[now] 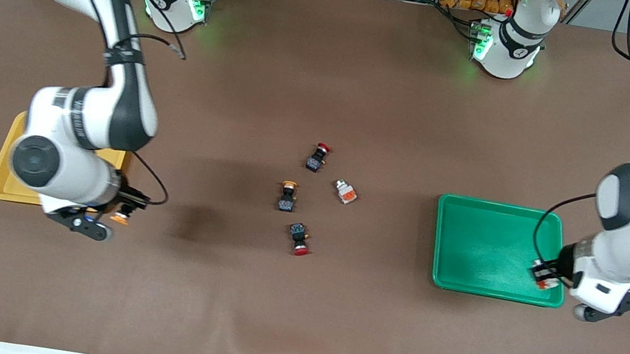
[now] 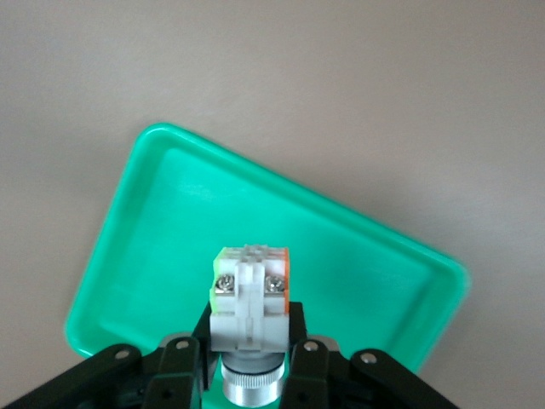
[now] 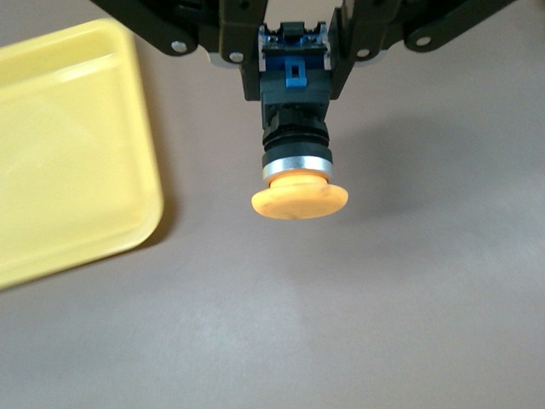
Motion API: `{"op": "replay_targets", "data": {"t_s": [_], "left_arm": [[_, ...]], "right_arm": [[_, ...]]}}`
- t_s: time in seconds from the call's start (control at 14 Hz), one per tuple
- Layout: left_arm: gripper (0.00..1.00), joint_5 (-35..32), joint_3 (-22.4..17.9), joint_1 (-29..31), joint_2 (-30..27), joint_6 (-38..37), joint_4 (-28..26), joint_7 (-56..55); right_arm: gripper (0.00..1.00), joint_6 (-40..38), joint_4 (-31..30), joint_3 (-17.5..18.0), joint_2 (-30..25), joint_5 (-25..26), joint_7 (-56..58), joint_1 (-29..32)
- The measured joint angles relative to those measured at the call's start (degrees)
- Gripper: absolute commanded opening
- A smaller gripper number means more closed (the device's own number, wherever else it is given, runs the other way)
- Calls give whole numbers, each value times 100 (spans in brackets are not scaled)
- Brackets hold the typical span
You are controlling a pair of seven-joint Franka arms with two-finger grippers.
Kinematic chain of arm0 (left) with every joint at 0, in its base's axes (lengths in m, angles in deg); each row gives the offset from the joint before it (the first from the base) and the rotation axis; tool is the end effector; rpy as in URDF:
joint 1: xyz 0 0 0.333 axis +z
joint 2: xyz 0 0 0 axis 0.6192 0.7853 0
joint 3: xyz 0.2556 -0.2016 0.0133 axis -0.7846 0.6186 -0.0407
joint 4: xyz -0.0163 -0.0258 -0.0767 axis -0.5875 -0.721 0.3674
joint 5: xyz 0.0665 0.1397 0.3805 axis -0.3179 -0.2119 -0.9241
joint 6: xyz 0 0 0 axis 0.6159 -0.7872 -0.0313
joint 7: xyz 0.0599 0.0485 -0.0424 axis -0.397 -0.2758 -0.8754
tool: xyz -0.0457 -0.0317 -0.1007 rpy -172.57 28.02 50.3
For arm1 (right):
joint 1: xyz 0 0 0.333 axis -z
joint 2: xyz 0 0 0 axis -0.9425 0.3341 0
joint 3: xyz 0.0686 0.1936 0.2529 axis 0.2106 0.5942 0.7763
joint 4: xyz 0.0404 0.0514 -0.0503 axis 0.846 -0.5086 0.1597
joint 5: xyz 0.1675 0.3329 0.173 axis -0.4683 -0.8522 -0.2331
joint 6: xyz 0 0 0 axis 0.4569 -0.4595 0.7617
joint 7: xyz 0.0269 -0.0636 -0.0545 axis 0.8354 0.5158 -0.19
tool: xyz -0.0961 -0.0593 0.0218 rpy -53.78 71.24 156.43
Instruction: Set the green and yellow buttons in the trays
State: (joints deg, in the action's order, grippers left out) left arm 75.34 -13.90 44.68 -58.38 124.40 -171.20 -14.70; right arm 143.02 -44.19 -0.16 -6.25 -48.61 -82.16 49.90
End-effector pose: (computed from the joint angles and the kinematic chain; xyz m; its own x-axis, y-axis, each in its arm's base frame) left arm 0.7072 0.0004 0.3361 0.9224 0.3853 -0.0250 0.3855 -0.9227 0.0025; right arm 0.7027 0.1112 0.3463 0.9711 -0.1905 -0.1440 -0.1807 -0.9804 0.0783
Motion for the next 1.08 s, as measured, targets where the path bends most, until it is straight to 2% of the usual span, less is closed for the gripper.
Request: {"op": "replay_targets", "data": {"t_s": [0.29,0.36,0.43,0.5,0.79,0.86,0.93,1.0,1.08], "left_arm": [[0,9,43,425,335,214,-346,391],[16,10,44,448,439,444,-442,417],[94,9,46,448,527,676,-526,424],[100,9,56,444,600,825,-577,429],[100,9,110,433,529,870,-562,434],[100,9,115,433,407,767,-511,441],[100,9,119,431,251,558,-426,463],[100,9,120,424,98,261,-312,500],[100,9,121,413,-32,-82,-162,530]], "right_arm": [[0,-34,-223,-9,-91,0,1310,493],[0,-30,-320,-10,-118,0,1557,600],[0,-27,-415,-13,-138,0,1797,709],[0,-27,-503,-15,-148,0,2064,834],[0,-109,-740,-18,-156,0,3060,1403],[10,-216,-764,-18,-156,0,3250,1552],[50,-310,-779,-18,-156,0,3394,1702],[100,-385,-791,-18,-156,0,3528,1831],[100,-450,-797,-17,-157,0,3632,1932]]}}
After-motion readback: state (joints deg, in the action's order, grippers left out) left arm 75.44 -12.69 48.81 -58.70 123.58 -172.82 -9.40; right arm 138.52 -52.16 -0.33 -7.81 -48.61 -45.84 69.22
